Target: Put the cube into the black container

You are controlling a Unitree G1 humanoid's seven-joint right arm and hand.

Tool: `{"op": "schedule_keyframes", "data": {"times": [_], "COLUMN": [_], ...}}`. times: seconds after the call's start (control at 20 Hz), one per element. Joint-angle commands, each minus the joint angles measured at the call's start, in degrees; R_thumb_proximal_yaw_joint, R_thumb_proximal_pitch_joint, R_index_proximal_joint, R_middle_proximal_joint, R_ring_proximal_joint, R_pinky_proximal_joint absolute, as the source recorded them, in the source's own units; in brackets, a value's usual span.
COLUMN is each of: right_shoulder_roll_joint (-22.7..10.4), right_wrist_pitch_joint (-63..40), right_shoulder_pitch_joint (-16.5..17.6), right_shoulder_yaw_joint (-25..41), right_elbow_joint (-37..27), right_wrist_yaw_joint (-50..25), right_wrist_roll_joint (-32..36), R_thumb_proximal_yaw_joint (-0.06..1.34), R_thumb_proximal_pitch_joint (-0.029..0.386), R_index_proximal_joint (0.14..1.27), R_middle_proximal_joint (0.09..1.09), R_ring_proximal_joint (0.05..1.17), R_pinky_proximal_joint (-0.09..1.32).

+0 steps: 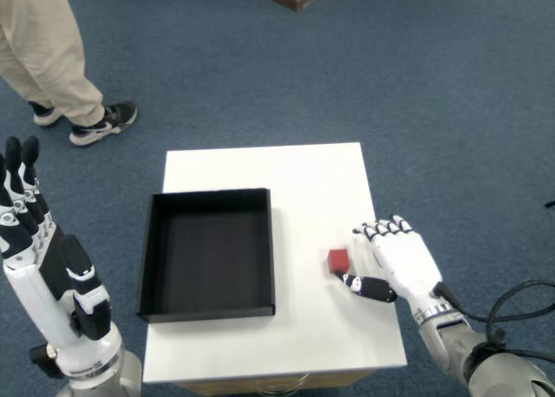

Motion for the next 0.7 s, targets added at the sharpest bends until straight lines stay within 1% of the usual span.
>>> {"op": "schedule_keyframes", "data": {"times": [0.05, 0.4, 0.7], "right_shoulder_roll_joint": [-1.3, -1.1, -0.1], "right_wrist_pitch_joint": [1.7, 2.3, 0.8], "right_shoulder_pitch_joint": [-2.8, -2.8, -2.6], "right_shoulder_yaw_joint": [-0.6, -0.4, 0.9], "right_elbow_joint": [1.1, 1.1, 1.3], "right_wrist_yaw_joint": [0.6, 2.3, 0.2], "right_wrist_roll_joint": [2.0, 1.8, 0.5], "R_thumb_proximal_yaw_joint": [0.47, 0.46, 0.50], "R_thumb_proximal_pitch_joint": [-0.015, -0.012, -0.010], "R_index_proximal_joint": [0.39, 0.39, 0.40], "R_middle_proximal_joint": [0.29, 0.29, 0.29], "R_ring_proximal_joint": [0.28, 0.28, 0.29], "R_pinky_proximal_joint": [0.16, 0.17, 0.18]}}
